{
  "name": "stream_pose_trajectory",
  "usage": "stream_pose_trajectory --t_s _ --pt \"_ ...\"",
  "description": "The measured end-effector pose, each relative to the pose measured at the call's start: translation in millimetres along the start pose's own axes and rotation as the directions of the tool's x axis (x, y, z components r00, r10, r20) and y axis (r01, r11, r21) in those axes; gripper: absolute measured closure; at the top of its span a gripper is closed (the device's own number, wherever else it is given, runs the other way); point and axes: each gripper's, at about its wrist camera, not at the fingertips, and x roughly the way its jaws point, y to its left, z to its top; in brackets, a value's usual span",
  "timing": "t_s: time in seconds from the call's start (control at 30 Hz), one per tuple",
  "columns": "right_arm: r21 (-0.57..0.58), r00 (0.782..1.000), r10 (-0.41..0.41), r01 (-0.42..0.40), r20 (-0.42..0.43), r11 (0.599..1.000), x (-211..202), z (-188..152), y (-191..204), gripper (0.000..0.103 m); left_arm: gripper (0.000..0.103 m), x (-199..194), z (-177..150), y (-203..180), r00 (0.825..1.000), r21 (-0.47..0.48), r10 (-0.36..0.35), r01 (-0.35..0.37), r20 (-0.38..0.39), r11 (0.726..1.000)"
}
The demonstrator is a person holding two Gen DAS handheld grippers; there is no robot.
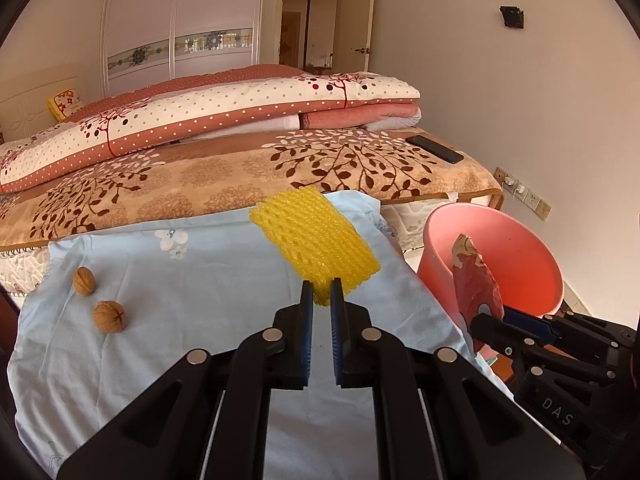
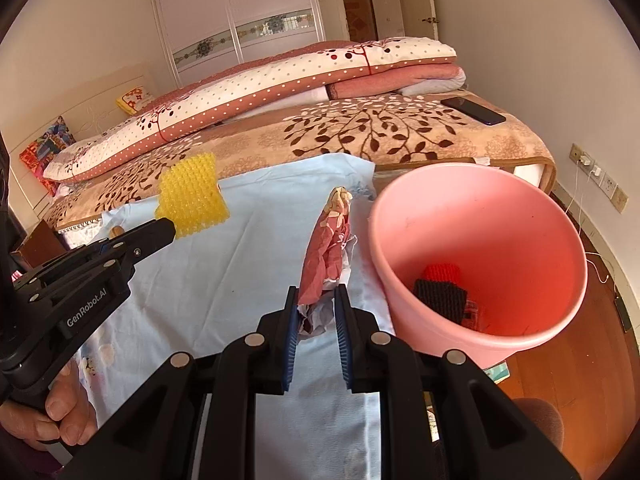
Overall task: Collect trash
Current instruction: 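Carry the yellow net and doll wrapper over the pink bucket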
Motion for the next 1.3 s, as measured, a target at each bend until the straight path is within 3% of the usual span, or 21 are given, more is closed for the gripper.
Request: stream_pose_trajectory --t_s 0.63,1.3 --pt "0.116 0.995 -0.091 0.085 0.049 0.990 -16 11 -63 0.086 0.095 19 17 -58 0.996 0.095 -0.092 0.091 0.007 0.991" --pt "0.206 0.989 -0.138 0.125 0.049 0.970 -16 6 -111 0.085 0.095 49 12 -122 0.981 0.184 -0.179 0.189 -0.072 0.965"
